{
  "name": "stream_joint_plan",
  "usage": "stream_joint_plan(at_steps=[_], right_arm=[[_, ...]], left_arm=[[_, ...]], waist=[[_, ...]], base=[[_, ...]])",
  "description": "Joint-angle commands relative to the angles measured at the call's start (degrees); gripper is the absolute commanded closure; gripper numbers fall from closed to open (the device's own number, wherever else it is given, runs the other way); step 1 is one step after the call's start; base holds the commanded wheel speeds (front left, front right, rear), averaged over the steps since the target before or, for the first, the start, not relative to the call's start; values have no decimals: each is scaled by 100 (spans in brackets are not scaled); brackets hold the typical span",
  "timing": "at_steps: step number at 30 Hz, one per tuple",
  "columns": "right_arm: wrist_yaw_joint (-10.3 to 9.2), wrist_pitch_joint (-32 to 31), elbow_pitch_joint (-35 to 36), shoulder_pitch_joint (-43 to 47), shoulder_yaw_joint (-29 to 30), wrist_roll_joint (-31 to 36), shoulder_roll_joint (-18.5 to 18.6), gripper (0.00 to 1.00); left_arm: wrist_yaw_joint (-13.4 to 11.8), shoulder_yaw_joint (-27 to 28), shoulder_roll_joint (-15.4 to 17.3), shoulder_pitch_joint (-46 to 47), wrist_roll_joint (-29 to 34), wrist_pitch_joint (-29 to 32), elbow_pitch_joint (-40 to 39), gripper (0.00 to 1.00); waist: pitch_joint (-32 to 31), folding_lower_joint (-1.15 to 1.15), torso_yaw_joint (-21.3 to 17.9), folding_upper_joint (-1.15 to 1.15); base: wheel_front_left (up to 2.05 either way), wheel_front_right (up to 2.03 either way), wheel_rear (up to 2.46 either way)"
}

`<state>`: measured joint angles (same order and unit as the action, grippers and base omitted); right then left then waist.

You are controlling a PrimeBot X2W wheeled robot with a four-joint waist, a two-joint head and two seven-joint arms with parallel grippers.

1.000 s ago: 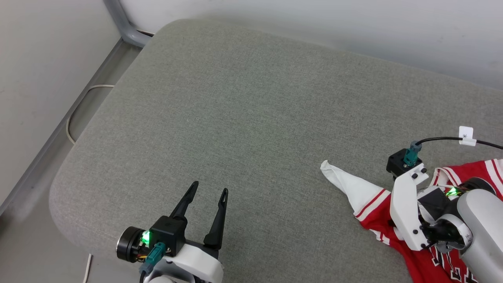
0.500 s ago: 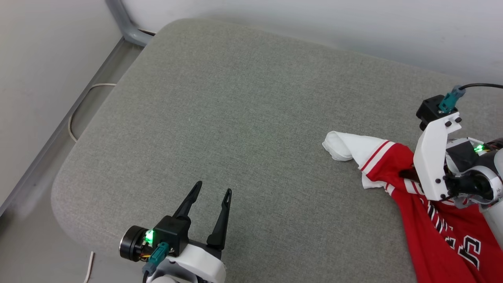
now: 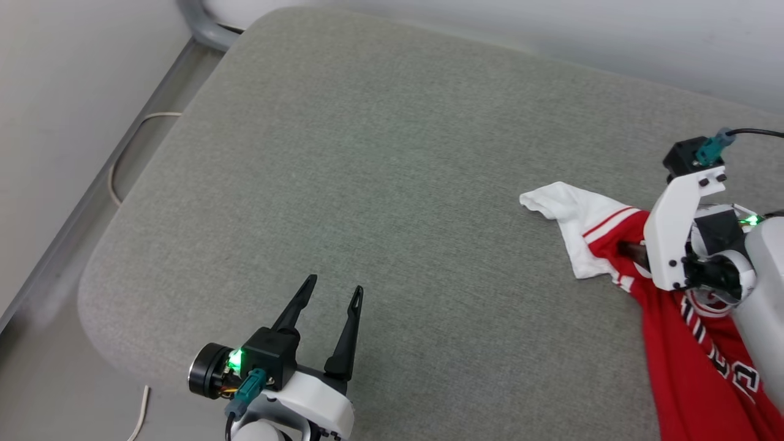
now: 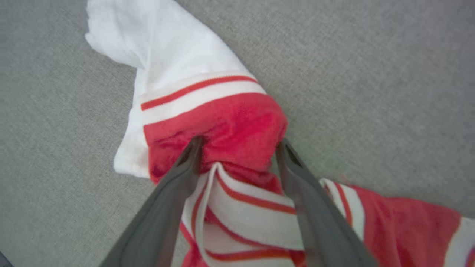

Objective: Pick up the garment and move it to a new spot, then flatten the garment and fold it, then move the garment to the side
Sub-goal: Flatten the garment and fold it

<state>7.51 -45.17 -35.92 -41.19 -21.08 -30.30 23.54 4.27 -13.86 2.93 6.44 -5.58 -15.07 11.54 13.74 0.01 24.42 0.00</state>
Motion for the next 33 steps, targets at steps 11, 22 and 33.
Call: stream_joint_plan(at_steps=[11,22,33], right_arm=[[-4,2164,671,111,-617,-301,74,0],[-5,4716,1637,1511,150,329,39,0],[-4,5545,2530,3482,1721,1345,-1068,0]], left_arm=[[68,425,78,2,90,-14,-100,0],[174,894,79,-203,-126,-14,-264,0],[272,943,96,-410,-279,-14,-76,0]], waist=[[-629,-1,-987,0],[-1011,-1,-1810,0],[-1036,-1,-2359,0]], base=[[0,0,0],[0,0,0],[0,0,0]])
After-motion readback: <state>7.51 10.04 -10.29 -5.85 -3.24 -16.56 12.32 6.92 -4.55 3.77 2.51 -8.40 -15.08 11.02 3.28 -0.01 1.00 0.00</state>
